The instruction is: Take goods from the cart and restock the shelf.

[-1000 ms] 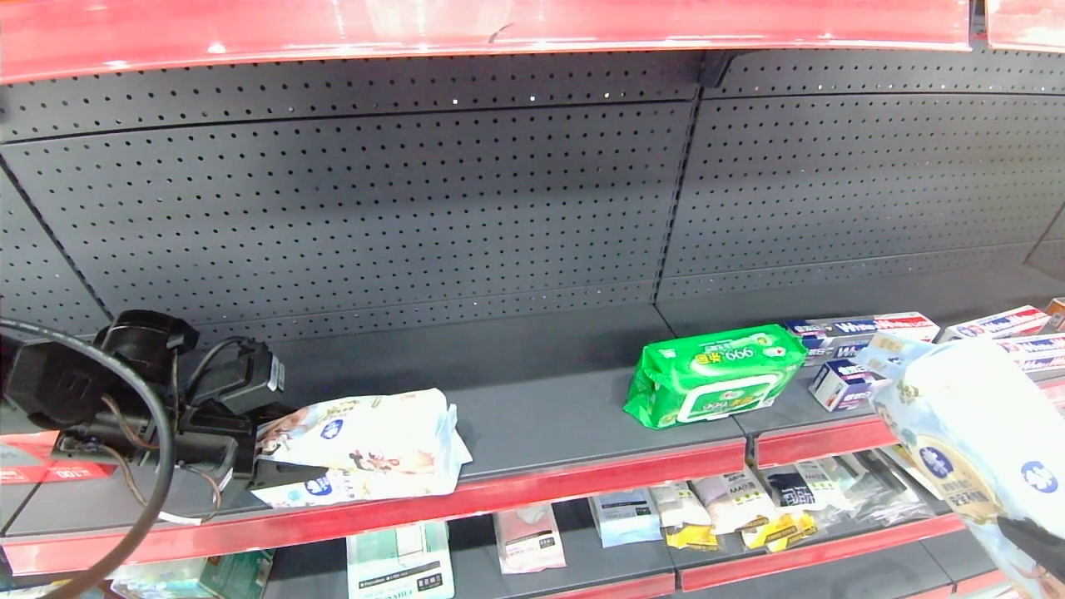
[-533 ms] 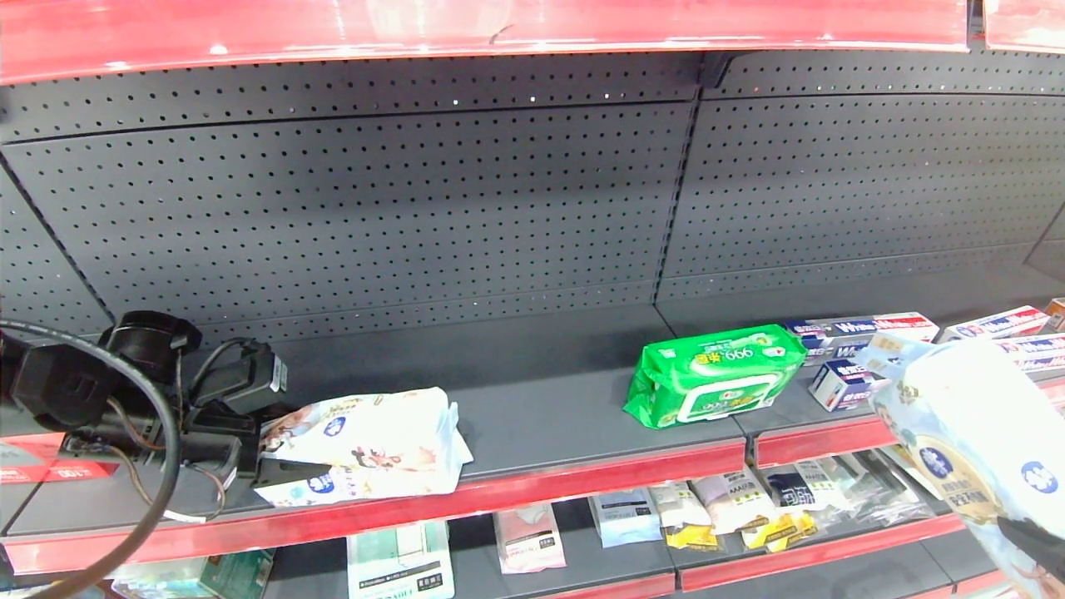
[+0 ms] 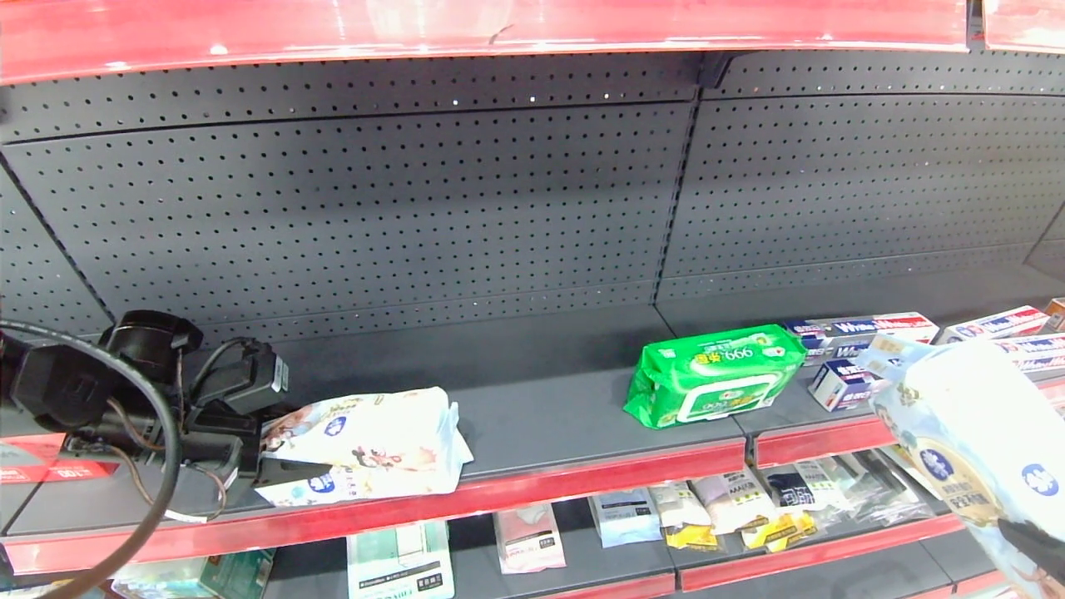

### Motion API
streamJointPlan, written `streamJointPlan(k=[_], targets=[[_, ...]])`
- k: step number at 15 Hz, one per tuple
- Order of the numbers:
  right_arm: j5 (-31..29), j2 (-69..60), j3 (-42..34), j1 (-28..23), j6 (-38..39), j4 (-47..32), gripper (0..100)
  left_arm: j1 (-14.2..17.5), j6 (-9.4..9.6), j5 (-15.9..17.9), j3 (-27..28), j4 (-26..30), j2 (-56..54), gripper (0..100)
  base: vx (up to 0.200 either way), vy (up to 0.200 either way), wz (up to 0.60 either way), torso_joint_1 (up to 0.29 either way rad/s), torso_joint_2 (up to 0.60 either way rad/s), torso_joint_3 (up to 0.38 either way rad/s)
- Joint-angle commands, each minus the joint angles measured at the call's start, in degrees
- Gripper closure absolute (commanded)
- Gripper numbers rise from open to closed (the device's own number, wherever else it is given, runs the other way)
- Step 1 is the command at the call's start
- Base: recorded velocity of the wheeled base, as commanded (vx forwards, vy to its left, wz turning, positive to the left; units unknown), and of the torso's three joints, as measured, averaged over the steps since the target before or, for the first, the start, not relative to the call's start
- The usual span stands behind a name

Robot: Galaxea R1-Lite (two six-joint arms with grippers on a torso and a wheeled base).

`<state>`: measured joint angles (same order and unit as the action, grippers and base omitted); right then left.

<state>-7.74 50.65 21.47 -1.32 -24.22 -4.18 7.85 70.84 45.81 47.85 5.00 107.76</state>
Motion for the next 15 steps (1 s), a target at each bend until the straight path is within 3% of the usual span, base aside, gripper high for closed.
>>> streamJointPlan(k=[1, 2, 10, 13, 15], targets=[[0.0, 0.0, 0.0, 0.0, 0.0, 0.0, 100, 0.1, 0.09, 0.2, -0.7, -0.6, 0.1, 100, 0.000, 0.000, 0.00, 0.000, 0.00, 0.000], [0.0, 0.0, 0.0, 0.0, 0.0, 0.0, 100, 0.1, 0.09, 0.3, -1.2, -0.8, 0.1, 0, 0.000, 0.000, 0.00, 0.000, 0.00, 0.000], [0.0, -0.7, -0.9, 0.1, -0.2, 0.0, 100, 1.2, -0.18, 0.4, -1.6, -1.0, -3.0, 0, 0.000, 0.000, 0.00, 0.000, 0.00, 0.000], [0.0, -1.6, -2.2, 0.1, -0.4, 0.0, 100, 2.5, -3.60, 0.6, -2.1, -1.0, -7.2, 0, 0.000, 0.000, 0.00, 0.000, 0.00, 0.000], [0.0, -2.3, -2.5, 0.1, -0.6, 0.0, 100, 2.7, -4.48, 1.2, -2.1, -1.0, -8.5, 0, 0.000, 0.000, 0.00, 0.000, 0.00, 0.000]])
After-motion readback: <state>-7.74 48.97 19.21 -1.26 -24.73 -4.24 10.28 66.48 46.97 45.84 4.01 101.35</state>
